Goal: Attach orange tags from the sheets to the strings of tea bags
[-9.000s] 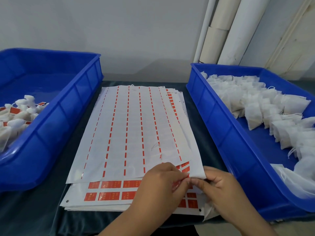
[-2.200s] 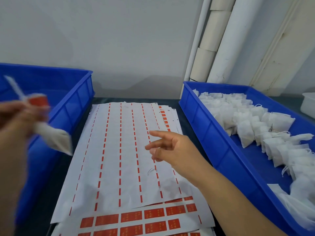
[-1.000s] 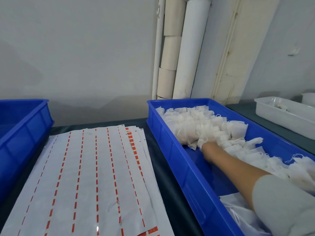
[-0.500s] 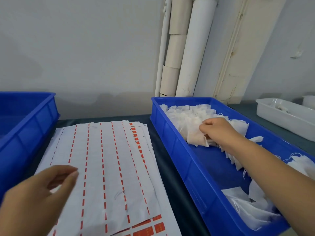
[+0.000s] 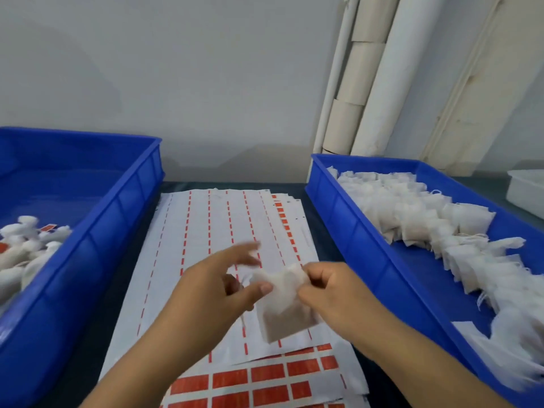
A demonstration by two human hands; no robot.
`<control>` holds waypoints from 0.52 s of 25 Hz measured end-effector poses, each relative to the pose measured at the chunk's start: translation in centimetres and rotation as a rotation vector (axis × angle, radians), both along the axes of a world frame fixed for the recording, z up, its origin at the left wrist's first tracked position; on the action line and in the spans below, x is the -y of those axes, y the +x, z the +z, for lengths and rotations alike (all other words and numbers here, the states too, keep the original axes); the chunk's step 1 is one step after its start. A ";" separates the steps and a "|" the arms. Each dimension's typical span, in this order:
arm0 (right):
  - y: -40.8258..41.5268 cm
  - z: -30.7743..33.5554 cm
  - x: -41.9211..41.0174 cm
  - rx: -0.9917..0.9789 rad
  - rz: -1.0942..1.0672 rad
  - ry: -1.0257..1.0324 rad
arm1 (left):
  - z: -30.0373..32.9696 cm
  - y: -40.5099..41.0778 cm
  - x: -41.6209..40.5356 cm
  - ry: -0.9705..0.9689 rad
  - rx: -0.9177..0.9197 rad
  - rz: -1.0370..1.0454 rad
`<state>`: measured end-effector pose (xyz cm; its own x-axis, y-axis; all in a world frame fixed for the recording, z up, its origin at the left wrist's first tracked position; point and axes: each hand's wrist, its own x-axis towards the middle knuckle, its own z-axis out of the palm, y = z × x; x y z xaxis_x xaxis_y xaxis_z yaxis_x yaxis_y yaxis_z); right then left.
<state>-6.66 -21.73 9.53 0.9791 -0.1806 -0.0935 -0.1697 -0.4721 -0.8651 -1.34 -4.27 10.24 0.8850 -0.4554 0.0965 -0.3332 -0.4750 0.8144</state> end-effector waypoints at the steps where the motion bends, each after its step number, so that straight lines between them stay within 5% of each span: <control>1: 0.1 -1.0 -0.4 -0.014 0.003 0.013 | -0.5 0.3 -0.7 0.071 -0.006 0.000; 8: 1.7 -6.5 -1.3 -0.111 -0.083 0.015 | -3.1 1.5 -3.2 0.260 -0.002 -0.024; 13: 1.7 -6.2 -3.9 0.098 0.143 0.057 | -3.5 1.0 -2.1 0.192 0.215 -0.014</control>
